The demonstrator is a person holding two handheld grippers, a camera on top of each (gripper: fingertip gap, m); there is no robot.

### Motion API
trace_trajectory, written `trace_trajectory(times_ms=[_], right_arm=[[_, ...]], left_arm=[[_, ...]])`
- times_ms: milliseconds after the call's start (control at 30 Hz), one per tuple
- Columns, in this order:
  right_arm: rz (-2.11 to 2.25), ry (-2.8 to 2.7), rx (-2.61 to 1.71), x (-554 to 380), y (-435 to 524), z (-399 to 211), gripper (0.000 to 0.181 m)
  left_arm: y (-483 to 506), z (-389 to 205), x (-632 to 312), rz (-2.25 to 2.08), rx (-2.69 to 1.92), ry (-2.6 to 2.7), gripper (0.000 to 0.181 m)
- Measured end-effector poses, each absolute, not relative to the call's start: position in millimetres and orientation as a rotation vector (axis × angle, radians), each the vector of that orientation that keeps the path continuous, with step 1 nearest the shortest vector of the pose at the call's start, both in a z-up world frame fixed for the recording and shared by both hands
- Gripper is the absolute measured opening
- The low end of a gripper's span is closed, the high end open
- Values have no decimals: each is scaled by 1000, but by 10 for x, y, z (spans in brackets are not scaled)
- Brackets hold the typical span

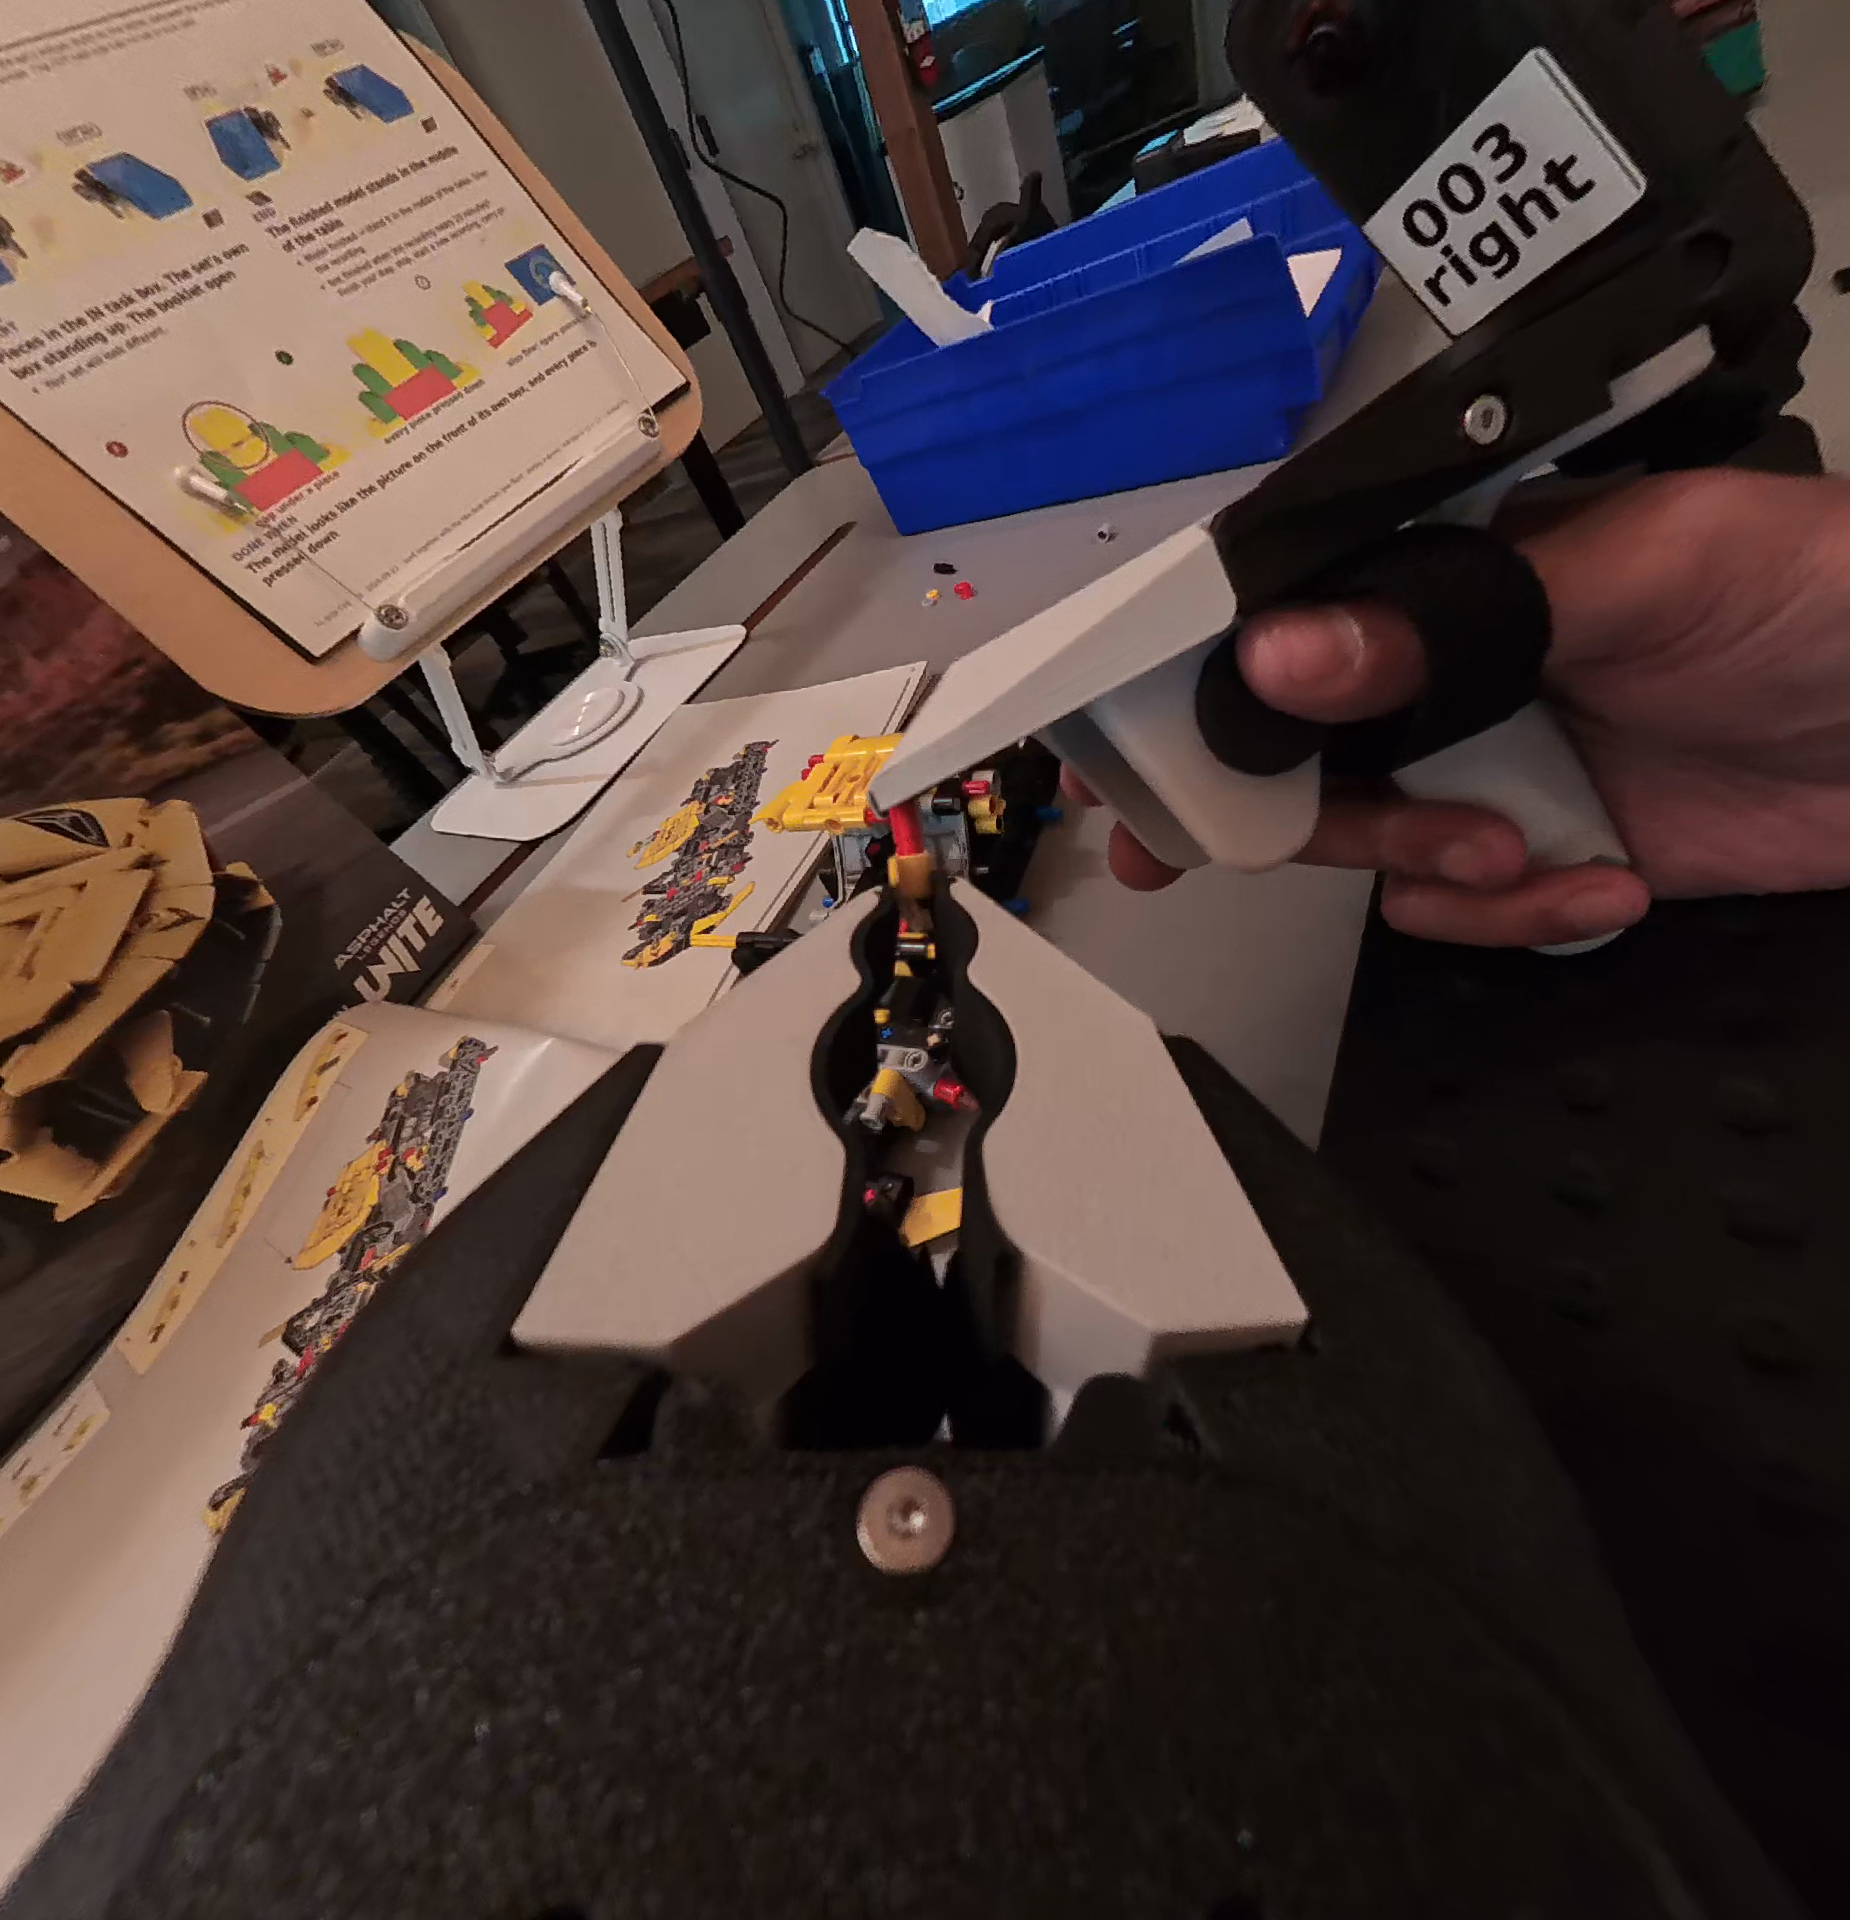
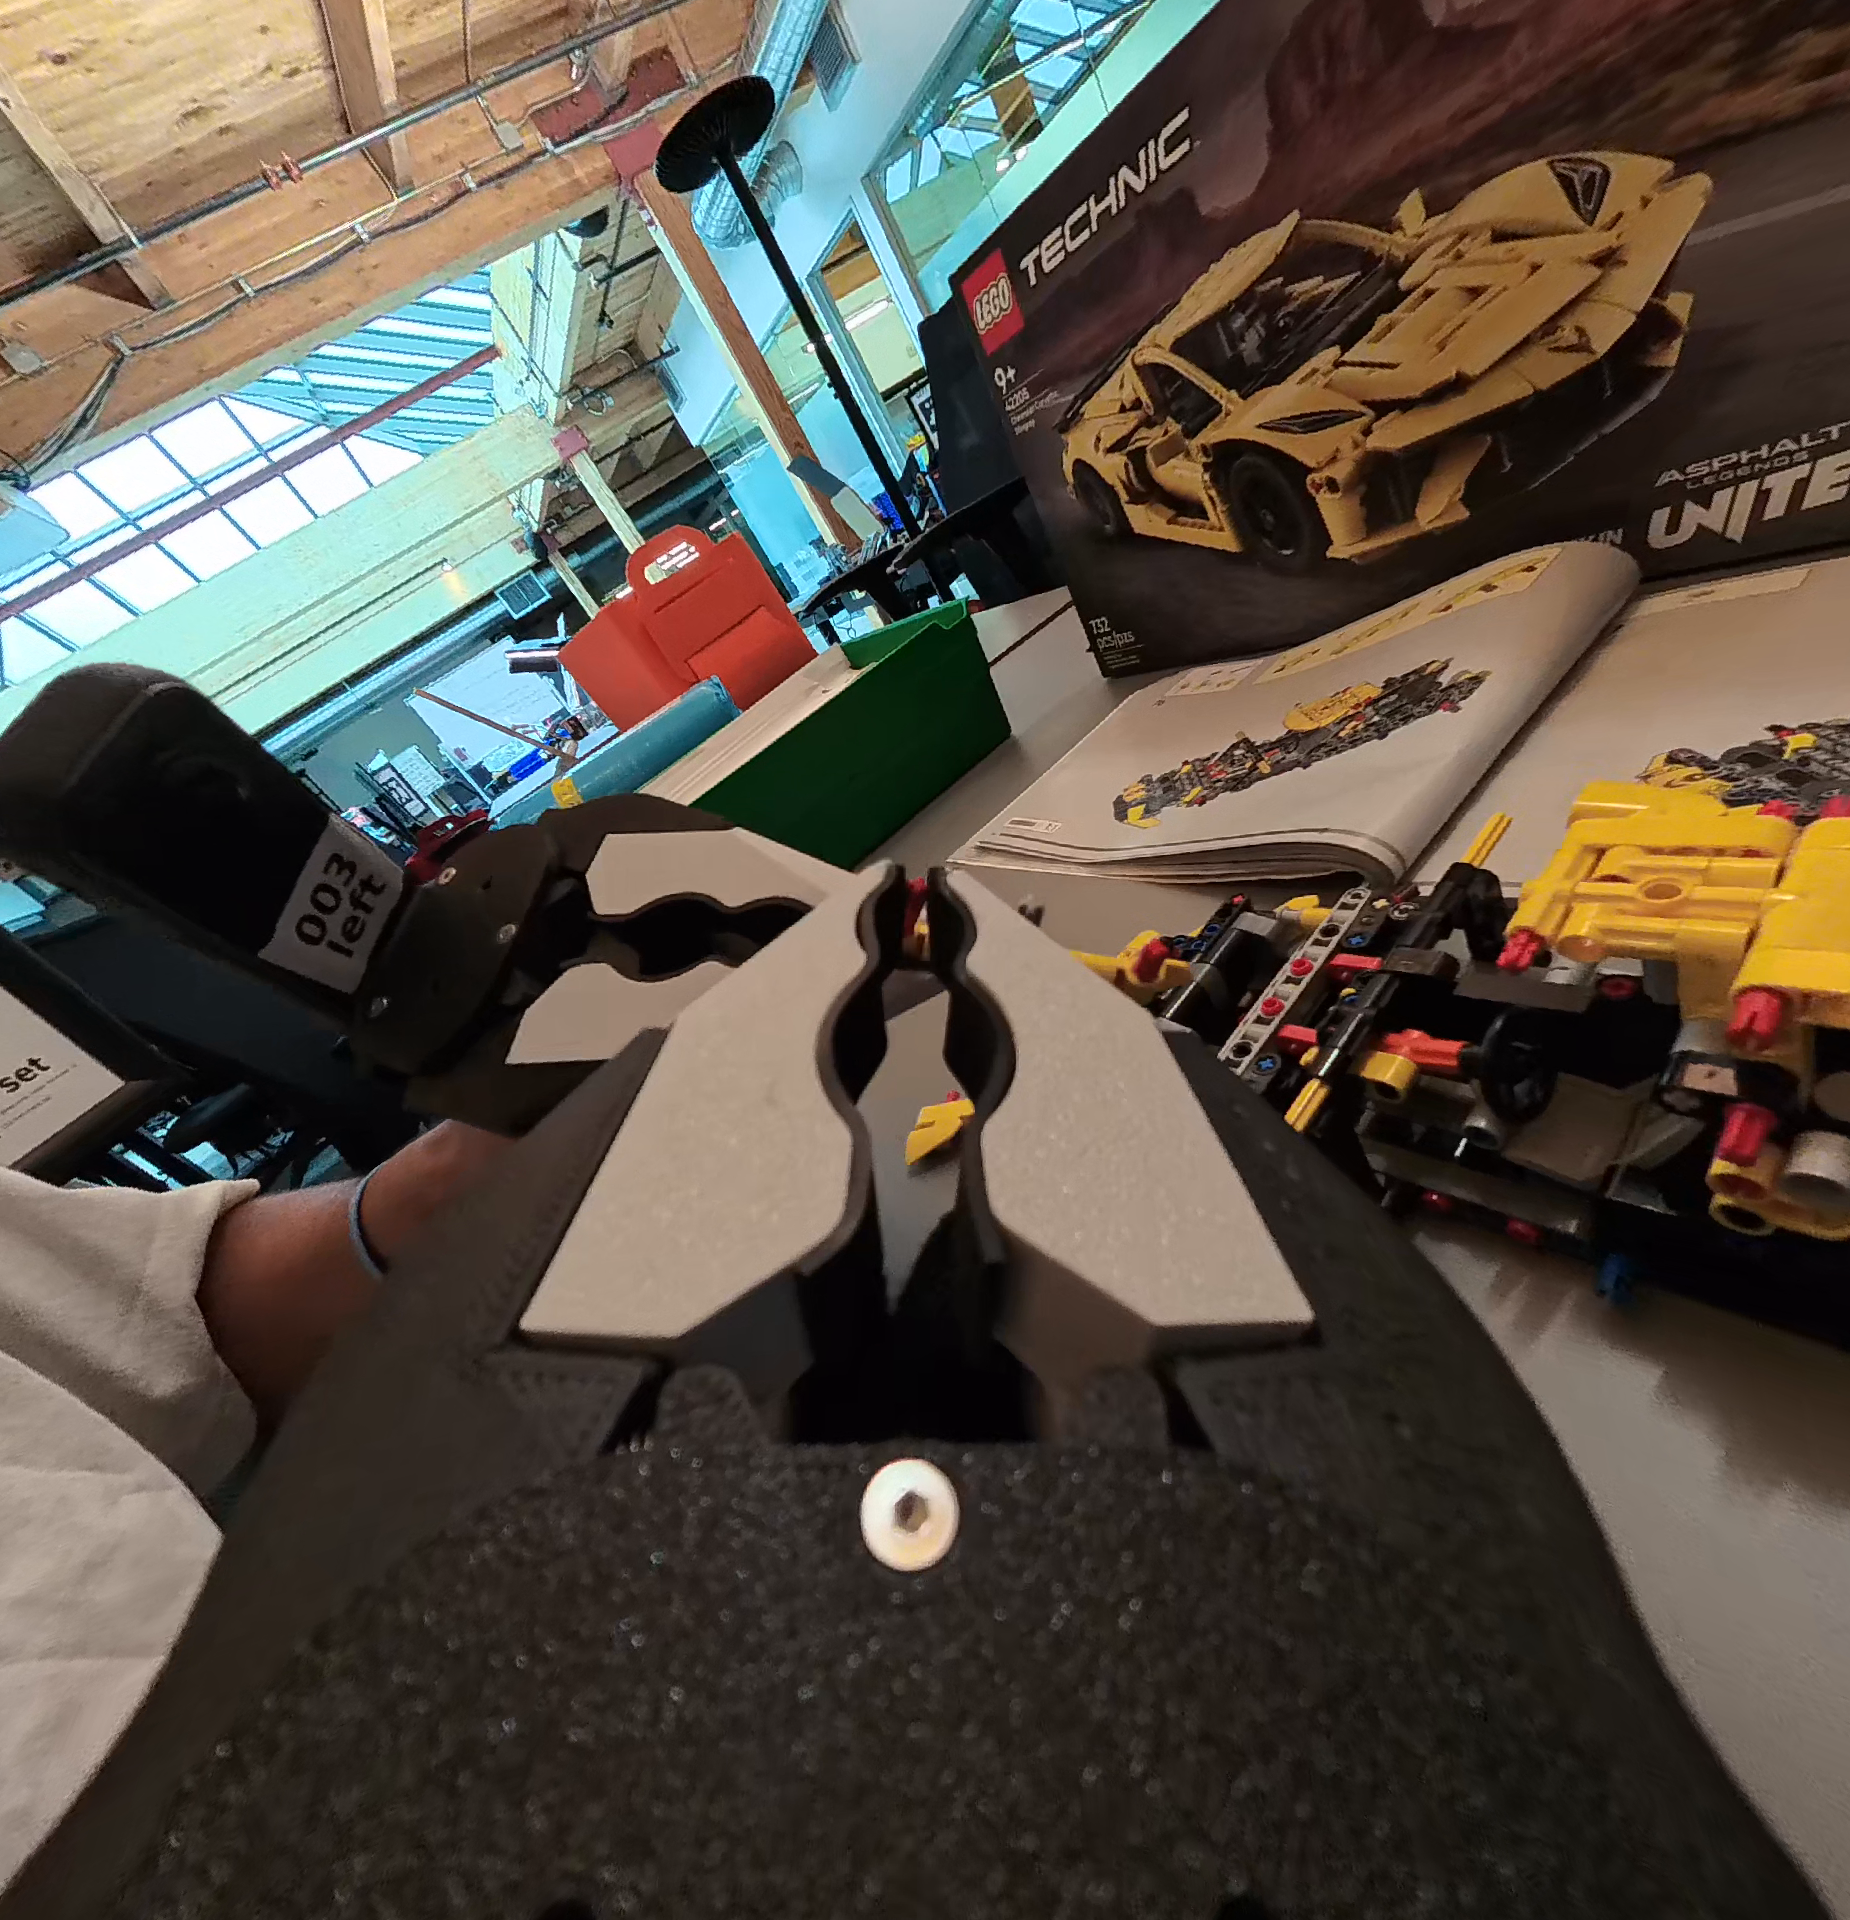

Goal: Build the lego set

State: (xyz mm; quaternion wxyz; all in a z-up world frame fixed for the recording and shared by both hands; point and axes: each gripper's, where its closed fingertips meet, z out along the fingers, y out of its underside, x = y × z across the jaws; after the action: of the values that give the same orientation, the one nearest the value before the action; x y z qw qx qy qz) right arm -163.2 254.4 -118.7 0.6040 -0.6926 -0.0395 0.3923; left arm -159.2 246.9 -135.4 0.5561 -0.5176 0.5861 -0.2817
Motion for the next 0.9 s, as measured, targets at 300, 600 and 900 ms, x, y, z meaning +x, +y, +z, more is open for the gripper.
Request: trace_trajectory(times_ms=[300, 600, 900], right_arm=[[846, -115, -1616, -1658, 2548, -1206, 3], [827, -125, -1625, -1673, 2555, -1217, 3], [832, -130, -1623, -1686, 2552, -1210, 4]], left_arm=[[2480, -1386, -1591, -696, -1268, 1379, 5], [2485, -1386, -1600, -691, -1281, 1373, 5], [2490, -1371, -1605, -679, -1278, 1366, 5]])
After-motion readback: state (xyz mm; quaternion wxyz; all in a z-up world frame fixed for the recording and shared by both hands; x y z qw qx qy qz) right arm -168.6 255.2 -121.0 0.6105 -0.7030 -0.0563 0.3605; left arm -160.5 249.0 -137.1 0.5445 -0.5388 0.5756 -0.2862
